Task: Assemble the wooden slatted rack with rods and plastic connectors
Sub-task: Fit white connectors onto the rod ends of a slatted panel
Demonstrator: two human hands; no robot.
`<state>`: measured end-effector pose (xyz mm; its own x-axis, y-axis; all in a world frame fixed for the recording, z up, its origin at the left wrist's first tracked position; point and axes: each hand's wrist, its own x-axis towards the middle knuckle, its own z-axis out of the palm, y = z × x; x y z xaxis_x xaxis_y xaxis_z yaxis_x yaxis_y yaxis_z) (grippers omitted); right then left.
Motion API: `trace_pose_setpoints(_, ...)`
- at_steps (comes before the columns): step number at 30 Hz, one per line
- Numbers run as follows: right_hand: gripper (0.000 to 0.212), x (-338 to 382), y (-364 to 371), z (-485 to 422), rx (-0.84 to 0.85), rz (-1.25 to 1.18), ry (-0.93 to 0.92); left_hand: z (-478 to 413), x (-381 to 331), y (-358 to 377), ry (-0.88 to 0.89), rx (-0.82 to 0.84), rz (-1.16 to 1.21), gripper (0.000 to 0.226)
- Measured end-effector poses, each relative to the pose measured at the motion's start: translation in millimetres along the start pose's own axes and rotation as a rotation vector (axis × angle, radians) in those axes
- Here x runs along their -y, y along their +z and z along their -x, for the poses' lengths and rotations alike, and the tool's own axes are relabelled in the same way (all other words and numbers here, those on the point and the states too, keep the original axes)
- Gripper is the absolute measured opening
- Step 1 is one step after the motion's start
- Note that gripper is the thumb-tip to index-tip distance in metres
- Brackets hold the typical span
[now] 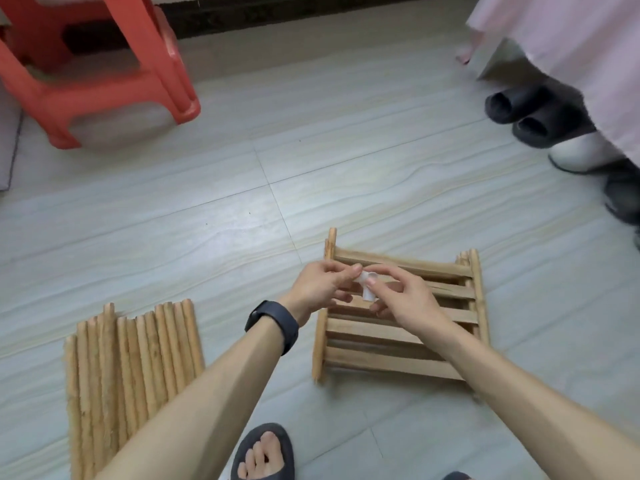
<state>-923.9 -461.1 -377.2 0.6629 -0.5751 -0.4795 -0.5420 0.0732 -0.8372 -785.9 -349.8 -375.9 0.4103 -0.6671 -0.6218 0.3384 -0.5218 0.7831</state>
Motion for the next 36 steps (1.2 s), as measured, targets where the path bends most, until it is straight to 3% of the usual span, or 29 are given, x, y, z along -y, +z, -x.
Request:
trace_pose_setpoints(4,0.018,-26,-8,-5,-0.100,-0.234,0.079,-19,5,33,0.044,-0.066,-0.011,0.037)
trace_pose_setpoints(9,0.018,-41,-10,-11,-0.099,-0.155,0.043,-23,19,50,-0.016,-0.118,0.164,0.031)
trace_pose_setpoints(12,0.022,-50,-13,-15,-0.155,-0.078,0.040,-23,24,50,-0.045,-0.072,0.140,0.023)
trace_pose_setpoints(15,0.021,-54,-19,-18,-0.207,-0.085,0.050,-31,37,48,0.005,-0.225,-0.082,0.021)
trace_pose_setpoints(18,0.016,-56,-26,-17,-0.237,-0.135,0.074,-39,57,33,0.061,-0.492,-0.562,0.038)
trace_pose_setpoints(22,0.018,-61,-28,-14,-0.245,-0.120,0.087,-43,76,14,-0.081,-0.305,-0.798,0.043)
trace_pose_setpoints(25,0.016,-66,-23,-15,-0.243,-0.066,0.092,-36,92,20,-0.117,-0.222,-0.715,0.047)
trace_pose_setpoints(27,0.018,-71,-22,-17,-0.239,0.073,0.079,-32,100,25,-0.109,-0.250,-0.679,0.049)
trace_pose_setpoints(29,0.023,-82,-26,-14,-0.197,0.370,0.031,-30,100,26,-0.116,-0.276,-0.626,0.051)
trace_pose_setpoints(32,0.025,-108,-35,-5,-0.121,0.767,-0.186,-27,99,22,-0.151,-0.241,-0.531,0.053)
trace_pose_setpoints(36,0.022,-120,-33,12,-0.025,0.923,-0.264,-14,109,19,-0.232,-0.158,-0.557,0.046)
